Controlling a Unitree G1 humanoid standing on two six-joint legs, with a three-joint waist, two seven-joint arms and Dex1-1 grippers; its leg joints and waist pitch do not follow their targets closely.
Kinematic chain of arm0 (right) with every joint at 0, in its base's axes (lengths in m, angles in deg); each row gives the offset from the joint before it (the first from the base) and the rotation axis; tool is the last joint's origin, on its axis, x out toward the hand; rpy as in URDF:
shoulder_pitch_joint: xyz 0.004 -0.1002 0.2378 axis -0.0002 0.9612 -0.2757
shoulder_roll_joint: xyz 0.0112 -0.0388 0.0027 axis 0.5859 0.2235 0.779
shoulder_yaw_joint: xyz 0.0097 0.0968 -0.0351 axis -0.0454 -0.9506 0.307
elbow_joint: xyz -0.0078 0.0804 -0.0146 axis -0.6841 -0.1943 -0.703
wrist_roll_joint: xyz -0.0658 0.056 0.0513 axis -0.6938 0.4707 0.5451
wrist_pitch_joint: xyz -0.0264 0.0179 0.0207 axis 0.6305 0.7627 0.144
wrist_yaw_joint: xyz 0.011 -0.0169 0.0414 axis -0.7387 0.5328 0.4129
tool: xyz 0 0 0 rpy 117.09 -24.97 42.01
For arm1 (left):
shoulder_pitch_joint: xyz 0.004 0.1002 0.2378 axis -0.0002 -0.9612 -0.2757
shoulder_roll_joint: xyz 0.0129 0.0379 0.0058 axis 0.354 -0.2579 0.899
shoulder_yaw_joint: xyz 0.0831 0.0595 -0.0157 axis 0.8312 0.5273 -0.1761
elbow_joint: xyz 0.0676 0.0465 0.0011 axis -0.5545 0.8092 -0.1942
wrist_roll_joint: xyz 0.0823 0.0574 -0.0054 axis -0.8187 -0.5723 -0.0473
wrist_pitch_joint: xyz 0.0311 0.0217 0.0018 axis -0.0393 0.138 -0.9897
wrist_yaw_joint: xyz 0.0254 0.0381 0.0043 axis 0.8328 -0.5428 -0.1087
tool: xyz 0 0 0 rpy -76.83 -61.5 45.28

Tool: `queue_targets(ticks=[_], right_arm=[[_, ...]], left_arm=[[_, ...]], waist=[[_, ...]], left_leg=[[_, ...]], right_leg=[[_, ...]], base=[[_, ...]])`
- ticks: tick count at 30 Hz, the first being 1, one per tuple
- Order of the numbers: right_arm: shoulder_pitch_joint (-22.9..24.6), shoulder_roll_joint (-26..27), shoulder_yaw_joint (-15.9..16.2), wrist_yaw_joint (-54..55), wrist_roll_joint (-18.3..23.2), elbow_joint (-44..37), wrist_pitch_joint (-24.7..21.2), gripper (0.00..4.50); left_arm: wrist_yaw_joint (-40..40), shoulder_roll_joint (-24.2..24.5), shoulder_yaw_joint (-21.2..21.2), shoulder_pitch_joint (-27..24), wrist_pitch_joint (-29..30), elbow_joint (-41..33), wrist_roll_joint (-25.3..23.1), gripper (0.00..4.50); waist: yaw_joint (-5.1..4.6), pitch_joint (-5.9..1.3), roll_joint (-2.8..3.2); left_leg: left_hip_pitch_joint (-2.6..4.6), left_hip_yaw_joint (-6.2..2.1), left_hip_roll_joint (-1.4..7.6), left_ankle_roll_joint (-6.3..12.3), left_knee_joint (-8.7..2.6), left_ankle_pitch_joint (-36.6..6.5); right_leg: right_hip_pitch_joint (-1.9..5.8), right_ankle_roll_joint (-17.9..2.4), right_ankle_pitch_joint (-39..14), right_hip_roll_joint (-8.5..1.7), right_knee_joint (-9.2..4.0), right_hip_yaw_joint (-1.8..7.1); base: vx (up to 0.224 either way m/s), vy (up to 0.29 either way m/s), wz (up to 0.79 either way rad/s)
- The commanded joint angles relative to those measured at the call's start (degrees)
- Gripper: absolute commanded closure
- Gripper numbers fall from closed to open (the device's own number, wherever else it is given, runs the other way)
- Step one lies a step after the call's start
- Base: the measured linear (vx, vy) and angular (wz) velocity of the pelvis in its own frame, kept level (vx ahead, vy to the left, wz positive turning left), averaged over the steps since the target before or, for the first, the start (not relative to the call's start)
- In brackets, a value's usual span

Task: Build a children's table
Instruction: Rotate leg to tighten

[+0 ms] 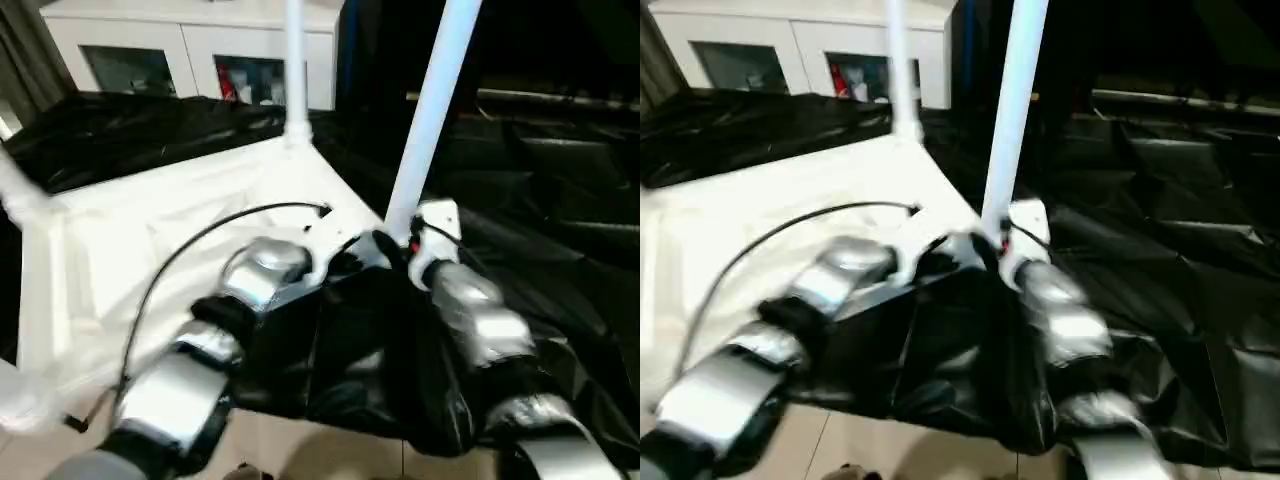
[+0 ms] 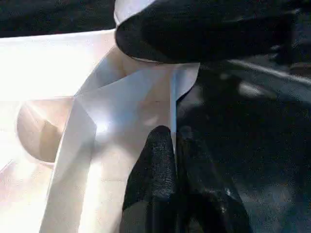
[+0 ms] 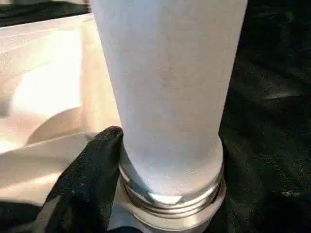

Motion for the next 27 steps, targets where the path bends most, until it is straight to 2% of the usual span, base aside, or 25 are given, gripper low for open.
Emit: queue_targets(ticks=[1,3,4,6,7,8,9,10,12,13,16,17,19,21,24,27], right_arm=[[0.61,0.18,-1.63,2.62,-0.53,4.75,-0.98,1.78],[-0.60,0.68,-1.66,2.10,-0.46,5.66,0.66,1.78],[-1.00,0.69,-1.52,1.52,-0.57,5.99,1.76,1.22],[-1.17,0.54,-1.35,1.26,-0.89,5.92,2.80,1.08],[-1.80,0.14,-0.99,0.24,-1.46,6.40,4.94,1.08],[-2.17,0.05,-0.85,0.20,-1.60,7.05,5.90,0.99],[-2.17,0.05,-0.85,0.20,-1.60,7.05,5.90,0.68],[-2.55,-0.53,-0.82,-0.35,-1.65,7.40,6.92,0.62],[-2.47,-3.29,-0.67,-5.75,-0.81,4.87,5.85,0.62],[-2.22,-4.04,-0.31,-7.67,-0.66,3.94,5.13,0.43],[-0.62,-7.03,2.13,-13.71,-1.36,0.58,3.24,0.43],[0.06,-8.02,2.87,-16.07,-1.37,-0.76,2.68,0.43],[4.86,-13.46,6.08,-30.21,1.93,-9.64,-1.03,0.43],[7.47,-16.58,7.86,-36.45,2.94,-13.20,-1.43,0.43],[8.76,-18.22,8.13,-39.94,3.42,-13.63,-1.28,0.43],[9.31,-18.86,8.51,-42.25,3.85,-14.21,-1.37,0.43]], left_arm=[[-1.01,0.26,-1.20,1.17,-0.58,-0.17,-0.26,4.50],[-0.13,0.15,-1.10,1.13,-0.97,-0.35,-0.17,4.50],[0.67,0.30,-1.01,0.95,-1.51,-0.58,-0.18,4.50],[1.35,0.50,-0.94,0.76,-1.76,-0.79,-0.17,4.50],[2.48,0.96,-0.75,0.58,-2.74,-0.69,-0.13,4.50],[2.61,1.07,-0.65,0.66,-3.19,-0.36,-0.08,4.50],[2.61,1.07,-0.65,0.66,-3.19,-0.36,-0.08,4.50],[3.12,1.46,-0.63,0.56,-3.30,-0.36,0.08,4.50],[6.87,3.33,0.07,-0.67,-4.36,-1.99,0.24,4.50],[7.83,3.78,0.31,-1.03,-4.80,-2.52,0.19,4.50],[11.90,5.26,1.06,-2.30,-7.01,-4.42,0.35,4.50],[13.38,5.77,1.25,-2.71,-7.63,-5.01,0.45,4.50],[20.39,8.28,2.34,-4.55,-8.79,-7.68,1.20,4.50],[22.13,9.54,2.90,-4.96,-9.95,-8.13,0.86,4.50],[24.67,10.48,2.73,-5.28,-10.43,-8.99,1.55,4.50],[27.39,11.21,2.65,-5.87,-10.33,-10.66,2.54,4.50]], waist=[[-0.08,-4.60,0.07],[-0.03,-4.65,0.11],[-0.07,-4.62,0.09],[-0.10,-4.58,0.02],[-0.11,-4.59,-0.22],[-0.04,-4.58,-0.12],[0.00,-4.65,-0.28],[0.02,-4.58,-0.58],[0.30,-4.60,-0.49],[0.35,-4.58,-0.50],[0.43,-4.55,-0.77],[0.61,-4.60,-0.64],[0.99,-4.47,-0.86],[1.68,-4.36,-0.76],[1.57,-4.23,-0.86],[1.64,-4.26,-0.86]], left_leg=[[0.97,-0.41,0.59,0.62,-3.99,-11.81],[0.96,-0.37,0.64,1.60,-3.93,-11.45],[0.92,-0.38,0.64,1.72,-3.94,-11.54],[0.92,-0.33,0.64,1.96,-3.94,-11.92],[0.98,-0.28,0.67,2.08,-3.93,-11.84],[0.92,-0.26,0.63,2.26,-3.88,-11.57],[0.92,-0.22,0.67,2.40,-3.84,-11.44],[0.84,-0.21,0.71,2.74,-3.89,-10.97],[0.84,-0.23,0.73,3.67,-3.79,-9.99],[0.78,-0.23,0.72,3.93,-3.78,-9.92],[0.69,-0.16,0.80,5.06,-3.68,-8.95],[0.73,-0.15,0.88,5.19,-3.62,-8.73],[0.80,-0.16,1.02,5.43,-3.70,-9.25],[0.74,-0.20,1.30,6.11,-3.77,-10.16],[0.98,-0.10,1.24,4.36,-3.90,-12.66],[0.97,-0.18,1.32,3.45,-3.99,-12.73]], right_leg=[[3.12,-13.23,-6.62,-2.58,-4.08,1.90],[3.16,-13.82,-4.96,-2.64,-3.94,1.88],[3.19,-13.98,-4.90,-2.64,-3.93,1.87],[3.26,-14.14,-5.29,-2.67,-3.97,1.89],[3.22,-14.21,-5.37,-2.71,-4.04,1.90],[3.28,-14.46,-5.47,-2.75,-4.01,1.92],[3.28,-14.56,-5.19,-2.77,-3.96,1.94],[3.31,-14.65,-4.90,-2.77,-3.91,1.93],[3.39,-14.80,-4.26,-2.77,-3.74,1.90],[3.47,-14.84,-4.08,-2.75,-3.73,1.88],[3.49,-15.11,-3.02,-2.74,-3.61,1.89],[3.48,-14.99,-3.06,-2.80,-3.51,1.96],[3.57,-14.48,-3.85,-2.79,-3.71,1.94],[3.62,-13.57,-5.05,-2.75,-3.76,1.96],[3.01,-13.79,-9.74,-2.91,-4.13,1.95],[2.96,-13.78,-11.12,-3.01,-4.20,2.04]], base=[[0.000,0.000,0.00],[0.000,0.000,0.00],[0.000,0.000,0.00],[0.000,0.000,0.00],[0.000,0.000,0.00],[0.000,0.000,0.00],[0.000,0.000,0.00],[0.000,0.000,0.00],[0.000,0.000,0.00],[0.000,0.000,0.00],[0.000,0.000,0.00],[0.000,0.000,0.00],[0.000,0.000,0.00],[0.000,0.000,0.00],[0.000,0.000,0.00],[0.000,0.000,0.00]])
